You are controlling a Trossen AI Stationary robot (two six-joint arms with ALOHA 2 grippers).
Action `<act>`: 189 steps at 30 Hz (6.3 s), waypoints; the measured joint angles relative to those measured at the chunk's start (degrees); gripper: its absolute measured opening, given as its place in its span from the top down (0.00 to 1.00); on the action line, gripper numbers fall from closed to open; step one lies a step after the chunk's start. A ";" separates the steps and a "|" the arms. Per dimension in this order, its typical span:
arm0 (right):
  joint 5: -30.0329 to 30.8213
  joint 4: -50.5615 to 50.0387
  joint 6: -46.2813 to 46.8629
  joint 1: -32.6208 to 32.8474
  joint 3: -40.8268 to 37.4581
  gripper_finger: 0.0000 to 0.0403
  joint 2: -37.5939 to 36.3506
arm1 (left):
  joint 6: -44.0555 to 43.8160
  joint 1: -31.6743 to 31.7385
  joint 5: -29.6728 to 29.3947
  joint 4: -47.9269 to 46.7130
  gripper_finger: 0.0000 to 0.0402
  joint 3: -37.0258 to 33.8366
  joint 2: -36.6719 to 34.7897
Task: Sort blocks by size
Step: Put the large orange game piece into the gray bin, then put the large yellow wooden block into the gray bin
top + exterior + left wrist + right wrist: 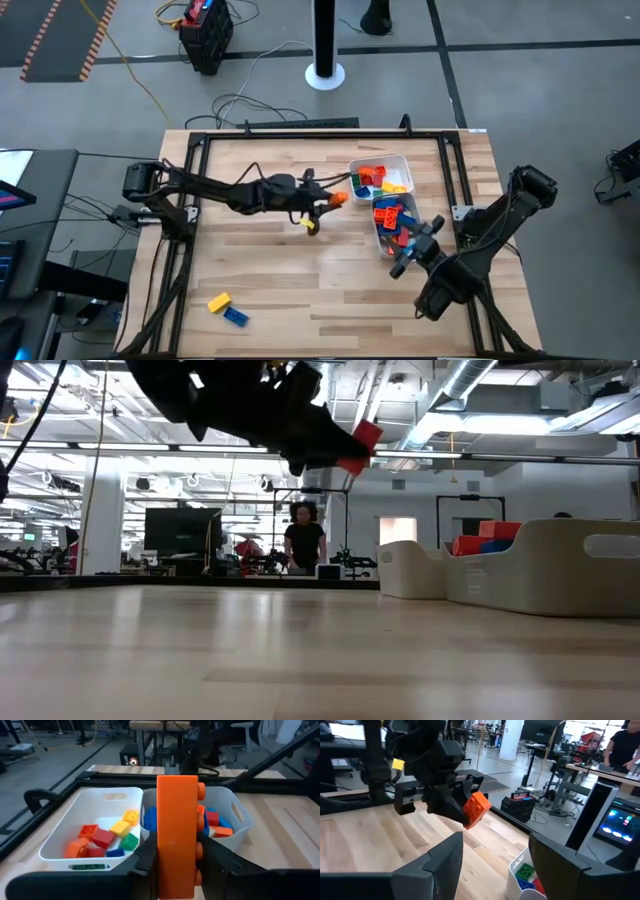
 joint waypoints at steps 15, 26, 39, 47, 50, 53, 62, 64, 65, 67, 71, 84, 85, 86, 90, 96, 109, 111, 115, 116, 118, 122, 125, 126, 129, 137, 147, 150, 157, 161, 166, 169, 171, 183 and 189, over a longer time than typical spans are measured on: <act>0.83 0.84 -1.44 0.53 0.00 0.37 -0.04 | -1.04 2.39 3.06 -6.06 0.77 25.61 22.49; 0.76 -0.09 -1.42 1.02 0.00 0.37 -0.04 | 1.12 4.03 6.99 -17.83 0.74 42.94 35.88; -0.34 0.08 -1.36 1.44 0.00 0.37 -0.04 | 9.49 2.48 6.49 -35.65 0.51 42.27 26.32; -1.82 0.77 -2.52 4.36 0.00 0.37 -0.02 | 9.59 -10.22 -1.81 -52.14 0.51 30.65 15.93; -11.40 5.27 -7.91 6.07 0.02 0.37 -0.02 | 4.16 -14.30 -6.42 -54.70 0.51 24.76 10.79; -19.23 10.97 -13.83 7.08 0.00 0.37 0.01 | -2.53 -17.54 -7.99 -55.24 0.51 19.25 4.70; -27.03 24.96 -31.82 0.61 0.00 0.37 0.26 | -22.83 -31.51 -8.08 -66.27 0.51 8.56 -10.73; -28.85 29.25 -36.59 -2.59 0.01 0.37 0.86 | -27.44 -35.73 -7.99 -69.61 0.51 7.73 -12.38; -29.92 31.47 -39.22 -4.11 0.02 0.37 1.34 | -29.54 -38.01 -8.02 -71.03 0.51 7.58 -12.81; -32.22 36.18 -44.00 -7.29 0.02 0.37 2.76 | -33.38 -42.25 -8.06 -73.17 0.51 7.36 -12.97; -33.98 41.69 -49.59 -11.76 0.02 0.37 5.21 | -39.99 -49.56 -8.14 -73.26 0.51 7.36 -11.10; -35.78 42.23 -50.78 -12.77 0.00 0.37 6.44 | -85.43 -57.54 -1.10 -82.09 0.51 7.38 -7.50; -35.78 42.23 -50.98 -12.77 0.00 0.37 6.40 | -87.14 -57.96 0.03 -82.41 0.51 7.40 -7.50; -35.74 42.22 -51.33 -12.77 0.00 0.37 6.40 | -89.01 -58.44 0.87 -83.26 0.51 7.41 -7.50; -35.62 42.31 -52.75 -13.17 0.00 0.37 6.40 | -93.91 -59.61 2.27 -86.85 0.51 6.79 -7.52; -35.61 42.88 -54.02 -14.58 0.00 0.37 6.40 | -94.23 -59.83 2.80 -83.00 0.51 2.49 -7.45; -35.61 42.98 -54.03 -14.36 0.00 0.37 6.40 | -93.21 -59.96 -0.31 -81.17 0.51 0.87 -7.50; -35.61 42.97 -54.03 -14.36 0.00 0.37 6.40 | -92.66 -59.96 -0.31 -80.41 0.50 -0.01 -7.51; -35.59 43.06 -54.21 -14.36 0.00 0.37 6.40 | -91.68 -59.92 -0.56 -80.43 0.50 -0.68 -7.62; -35.60 43.05 -54.21 -14.38 0.00 0.37 6.40 | -91.38 -59.75 -0.79 -80.61 0.50 -0.68 -7.61; -35.61 43.06 -54.21 -14.41 0.00 0.37 6.40 | -90.86 -59.58 -1.63 -81.58 0.50 -0.68 -7.61; -35.60 43.11 -54.21 -14.41 0.00 0.37 6.40 | -90.67 -58.76 -4.98 -86.83 0.50 -0.68 -7.61; -35.59 43.21 -54.18 -14.41 0.00 0.37 6.40 | -90.66 -58.08 -6.74 -93.03 0.50 -0.77 -7.56; -35.59 43.19 -54.18 -14.41 0.00 0.37 6.40 | -90.66 -57.75 -7.15 -95.22 0.50 -0.81 -7.56; -35.59 43.21 -54.18 -14.41 0.00 0.37 6.40 | -89.34 -56.73 -8.10 -99.32 0.50 -0.72 -7.77; -35.59 43.17 -54.18 -14.49 0.00 0.37 6.40 | -88.62 -54.93 -10.31 -99.89 0.50 1.13 -11.09; -35.59 43.28 -54.14 -14.36 0.00 0.37 6.40 | -85.40 -54.66 -10.03 -94.80 0.50 -3.53 -11.69; -35.59 43.30 -54.14 -14.36 0.00 0.37 6.40 | -83.26 -53.52 -9.19 -90.34 0.50 -6.48 -11.67; -35.59 43.30 -54.14 -14.36 0.00 0.37 6.40 | -77.48 -49.40 -8.86 -83.98 0.51 -11.29 -11.69; -35.59 43.25 -54.25 -14.36 0.00 0.37 6.40 | -73.41 -47.48 -8.13 -83.55 0.58 -11.93 -11.76; -35.59 43.25 -54.45 -14.36 0.00 0.37 6.40 | -67.26 -45.10 -9.38 -82.26 0.68 -11.89 -11.80; -35.59 43.01 -54.47 -14.37 0.00 0.37 6.40 | -63.01 -42.80 -13.35 -81.03 0.68 -11.04 -11.63; -35.56 41.27 -54.29 -14.15 0.00 0.37 6.22 | -59.14 -40.12 -15.66 -79.28 0.68 -10.14 -11.67; -33.49 23.62 -37.12 -6.57 0.02 0.37 1.27 | -21.98 -13.76 -10.21 -39.62 0.68 -9.67 -11.65; -26.46 20.81 -35.67 -6.30 -0.47 0.37 1.57 | -8.81 -5.82 -2.35 -14.70 0.68 -9.67 -8.20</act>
